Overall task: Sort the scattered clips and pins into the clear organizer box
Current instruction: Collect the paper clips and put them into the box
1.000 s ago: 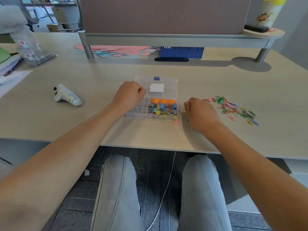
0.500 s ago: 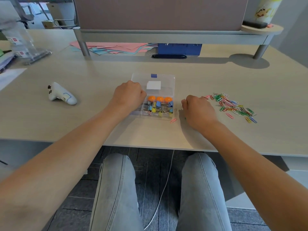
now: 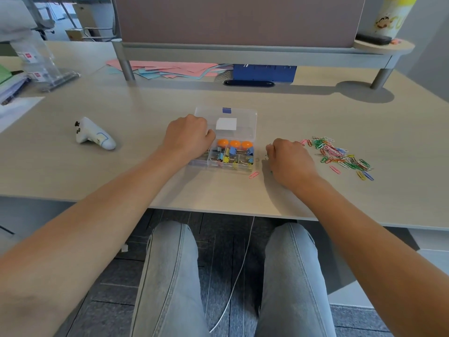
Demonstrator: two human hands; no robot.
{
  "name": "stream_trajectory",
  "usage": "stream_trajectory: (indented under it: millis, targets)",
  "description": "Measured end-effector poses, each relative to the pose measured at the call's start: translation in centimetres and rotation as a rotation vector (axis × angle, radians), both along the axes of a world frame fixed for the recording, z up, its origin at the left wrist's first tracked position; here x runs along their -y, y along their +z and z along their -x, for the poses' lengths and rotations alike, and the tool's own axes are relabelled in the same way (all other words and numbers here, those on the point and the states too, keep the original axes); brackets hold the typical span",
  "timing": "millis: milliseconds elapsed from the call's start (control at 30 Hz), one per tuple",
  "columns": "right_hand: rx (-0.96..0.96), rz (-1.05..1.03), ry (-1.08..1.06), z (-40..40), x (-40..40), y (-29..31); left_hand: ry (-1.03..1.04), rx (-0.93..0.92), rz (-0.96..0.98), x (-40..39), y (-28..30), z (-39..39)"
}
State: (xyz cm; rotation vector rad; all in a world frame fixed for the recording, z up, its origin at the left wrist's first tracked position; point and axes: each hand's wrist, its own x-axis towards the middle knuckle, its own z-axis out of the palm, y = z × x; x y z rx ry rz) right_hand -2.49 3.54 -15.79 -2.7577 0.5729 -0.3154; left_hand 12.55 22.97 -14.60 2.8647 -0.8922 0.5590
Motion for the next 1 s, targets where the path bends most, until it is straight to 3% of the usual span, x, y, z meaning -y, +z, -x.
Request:
stream_trajectory:
  millis: [300,700,1000]
  targets:
    - [-0.001,-0.008,-0.019,-0.1,-0.1,-0.1,-0.002,-0.119,0.145,-0.9,0.7,0.5]
    - [0.009,-0.097,-0.045,-0.8,-0.7,0.6,-0.144,-0.132,0.366,-2.0,1.6,1.1]
    - [0.050,-0.113,-0.030,-0.8,-1.4,1.7,0.062,-0.028,0.462,-4.4,-1.0,-1.6]
